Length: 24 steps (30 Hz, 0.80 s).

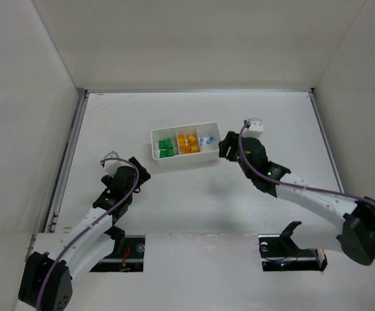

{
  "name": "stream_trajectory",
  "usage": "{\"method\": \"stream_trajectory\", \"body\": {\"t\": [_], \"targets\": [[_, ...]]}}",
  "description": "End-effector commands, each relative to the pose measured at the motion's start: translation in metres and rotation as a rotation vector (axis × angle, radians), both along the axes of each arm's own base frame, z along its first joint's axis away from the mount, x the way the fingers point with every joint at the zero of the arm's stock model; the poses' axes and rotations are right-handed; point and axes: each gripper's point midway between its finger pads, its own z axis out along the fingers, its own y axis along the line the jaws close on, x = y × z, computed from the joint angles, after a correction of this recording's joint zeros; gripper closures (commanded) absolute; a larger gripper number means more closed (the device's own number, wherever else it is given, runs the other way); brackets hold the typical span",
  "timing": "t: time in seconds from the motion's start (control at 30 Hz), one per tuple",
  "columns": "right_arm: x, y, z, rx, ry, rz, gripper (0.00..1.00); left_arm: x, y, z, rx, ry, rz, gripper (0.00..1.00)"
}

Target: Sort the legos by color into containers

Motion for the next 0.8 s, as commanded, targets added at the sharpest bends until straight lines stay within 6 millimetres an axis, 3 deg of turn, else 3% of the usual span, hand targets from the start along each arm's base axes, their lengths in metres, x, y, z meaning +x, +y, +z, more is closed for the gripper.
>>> {"method": "stream_trajectory", "body": {"t": [0.0, 0.07, 0.1, 0.3, 0.5, 0.77], "targets": [[-0.026, -0.023, -0.010, 0.057, -0.048, -0.070, 0.34, 0.003, 0.003, 0.010, -0.023, 0.008, 0.043, 0.00], [-0.042, -0.042, -0.022, 0.062, -0.049, -0.103, 0.25, 0.002, 0.004, 0.012, -0.021, 0.017, 0.049, 0.00], [-0.049, -0.051, -0.028, 0.068, -0.050, -0.122, 0.00, 0.001, 0.005, 0.013, -0.020, 0.022, 0.054, 0.00], [-0.074, -0.098, -0.057, 0.078, -0.008, -0.246, 0.00, -0.001, 0.010, 0.014, -0.028, 0.027, 0.072, 0.00], [-0.077, -0.112, -0.068, 0.090, 0.010, -0.302, 0.00, -0.001, 0.008, 0.021, -0.042, 0.011, 0.065, 0.00], [-0.083, -0.115, -0.087, 0.088, 0.054, -0.318, 0.00, -0.002, 0.004, 0.016, -0.029, 0.032, 0.039, 0.00]]}}
